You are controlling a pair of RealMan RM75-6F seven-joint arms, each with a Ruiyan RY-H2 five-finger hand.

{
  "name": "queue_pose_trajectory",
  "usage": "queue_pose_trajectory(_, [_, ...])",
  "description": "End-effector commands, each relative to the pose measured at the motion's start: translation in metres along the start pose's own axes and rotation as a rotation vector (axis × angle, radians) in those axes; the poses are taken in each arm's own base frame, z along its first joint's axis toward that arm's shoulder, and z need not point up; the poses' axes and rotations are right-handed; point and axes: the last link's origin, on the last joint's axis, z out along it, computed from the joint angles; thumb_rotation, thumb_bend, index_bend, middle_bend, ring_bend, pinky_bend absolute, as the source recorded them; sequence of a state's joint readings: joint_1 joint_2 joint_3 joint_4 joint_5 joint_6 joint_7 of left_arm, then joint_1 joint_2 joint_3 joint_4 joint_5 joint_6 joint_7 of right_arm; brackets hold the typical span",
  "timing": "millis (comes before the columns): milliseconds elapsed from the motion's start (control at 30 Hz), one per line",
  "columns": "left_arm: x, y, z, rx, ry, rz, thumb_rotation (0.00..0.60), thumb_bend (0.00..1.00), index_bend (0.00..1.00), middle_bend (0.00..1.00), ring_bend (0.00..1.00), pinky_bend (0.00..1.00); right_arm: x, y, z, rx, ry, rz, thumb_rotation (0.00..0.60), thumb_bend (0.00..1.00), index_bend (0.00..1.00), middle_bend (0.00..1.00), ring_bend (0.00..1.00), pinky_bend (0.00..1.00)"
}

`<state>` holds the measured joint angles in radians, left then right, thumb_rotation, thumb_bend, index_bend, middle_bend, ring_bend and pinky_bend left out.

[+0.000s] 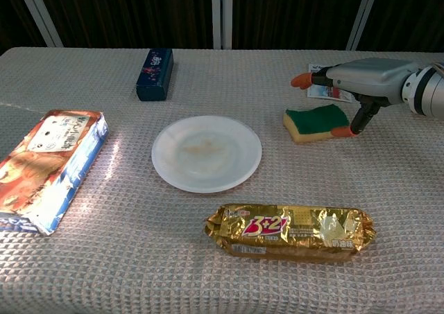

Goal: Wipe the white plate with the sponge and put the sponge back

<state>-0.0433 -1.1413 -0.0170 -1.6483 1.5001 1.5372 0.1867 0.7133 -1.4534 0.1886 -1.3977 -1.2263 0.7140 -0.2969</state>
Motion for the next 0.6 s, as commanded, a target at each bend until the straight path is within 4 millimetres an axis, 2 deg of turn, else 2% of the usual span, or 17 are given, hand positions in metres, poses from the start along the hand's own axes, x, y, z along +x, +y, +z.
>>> queue_pose_trajectory(33, [0.0,-0.001,-0.001,0.002,-0.002,0.001,0.6,0.0,0.23,0.12,0.09,0.12,-0.001,0.0,0.0,-0.002,0.002,0.004,0.6,0.21,0.0,0.09,0.0,0.0])
queue_pose_trajectory(333, [0.001,-0.001,-0.004,0.003,0.002,0.004,0.6,0.0,0.23,0.12,0.09,0.12,-0.003,0.0,0.004,0.004,-0.013,-0.001,0.6,0.21,0.0,0.1,0.0,0.0])
queue_pose_trajectory(600, [0.002,-0.004,-0.008,0.018,0.001,0.006,0.6,0.0,0.23,0.12,0.09,0.12,-0.007,-0.009,0.02,0.02,-0.041,-0.006,0.6,0.21,0.1,0.16,0.0,0.0])
